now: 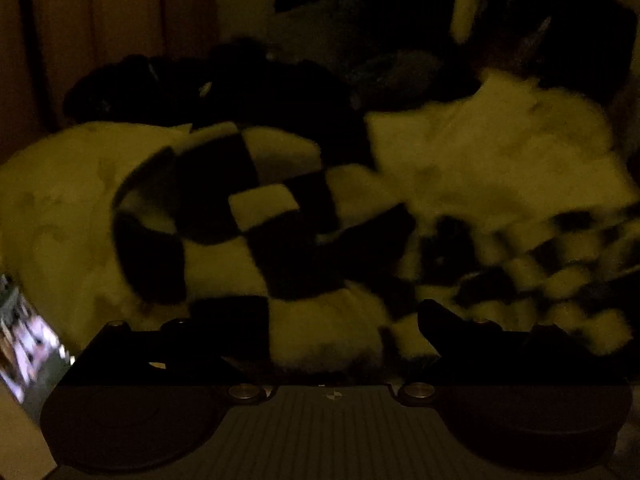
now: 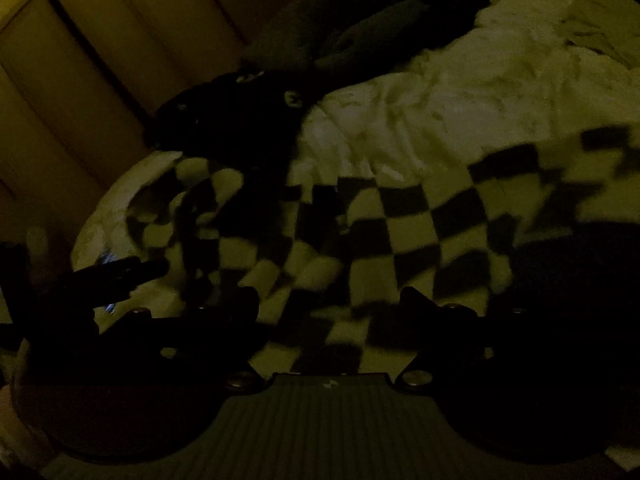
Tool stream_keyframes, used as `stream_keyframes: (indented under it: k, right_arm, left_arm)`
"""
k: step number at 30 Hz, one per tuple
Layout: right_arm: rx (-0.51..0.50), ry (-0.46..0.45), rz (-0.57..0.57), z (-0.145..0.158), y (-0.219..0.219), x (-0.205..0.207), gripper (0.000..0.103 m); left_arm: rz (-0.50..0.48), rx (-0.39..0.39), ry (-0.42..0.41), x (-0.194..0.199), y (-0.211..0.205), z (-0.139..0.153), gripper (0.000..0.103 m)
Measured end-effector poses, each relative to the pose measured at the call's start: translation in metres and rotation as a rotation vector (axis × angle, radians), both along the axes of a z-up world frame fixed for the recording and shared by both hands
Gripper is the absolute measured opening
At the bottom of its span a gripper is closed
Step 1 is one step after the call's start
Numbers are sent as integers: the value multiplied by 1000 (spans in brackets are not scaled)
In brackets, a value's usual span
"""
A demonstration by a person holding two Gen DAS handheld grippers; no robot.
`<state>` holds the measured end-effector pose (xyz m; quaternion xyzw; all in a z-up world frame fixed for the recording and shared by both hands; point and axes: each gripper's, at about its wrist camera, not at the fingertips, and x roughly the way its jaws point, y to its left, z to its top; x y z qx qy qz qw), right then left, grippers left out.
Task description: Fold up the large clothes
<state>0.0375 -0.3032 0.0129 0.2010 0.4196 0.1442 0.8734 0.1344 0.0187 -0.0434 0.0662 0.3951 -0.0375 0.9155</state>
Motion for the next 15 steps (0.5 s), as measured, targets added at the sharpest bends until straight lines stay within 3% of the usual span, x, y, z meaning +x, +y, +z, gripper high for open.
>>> stream_keyframes:
  k: [2, 4, 7, 9, 11, 15]
  right_arm:
    - [-27, -13, 0, -5, 7, 19, 81]
    - [-83, -43, 11, -9, 14, 36, 84]
    - [-175, -64, 0, -21, 17, 59, 85]
    - [-188, -59, -16, -32, 13, 72, 84]
    - [-174, -54, -29, -43, 7, 83, 81]
    - [-229, -93, -50, -53, 6, 106, 79]
  left_arm:
    - [33, 128, -44, 14, -12, -20, 103]
    - [83, 220, -67, 25, -11, -37, 71]
    - [104, 97, -99, 20, 16, -34, 47]
    - [162, 60, -180, 4, 38, -15, 41]
    - [244, 27, -275, -17, 64, 10, 42]
    - [395, 9, -321, -37, 109, 30, 43]
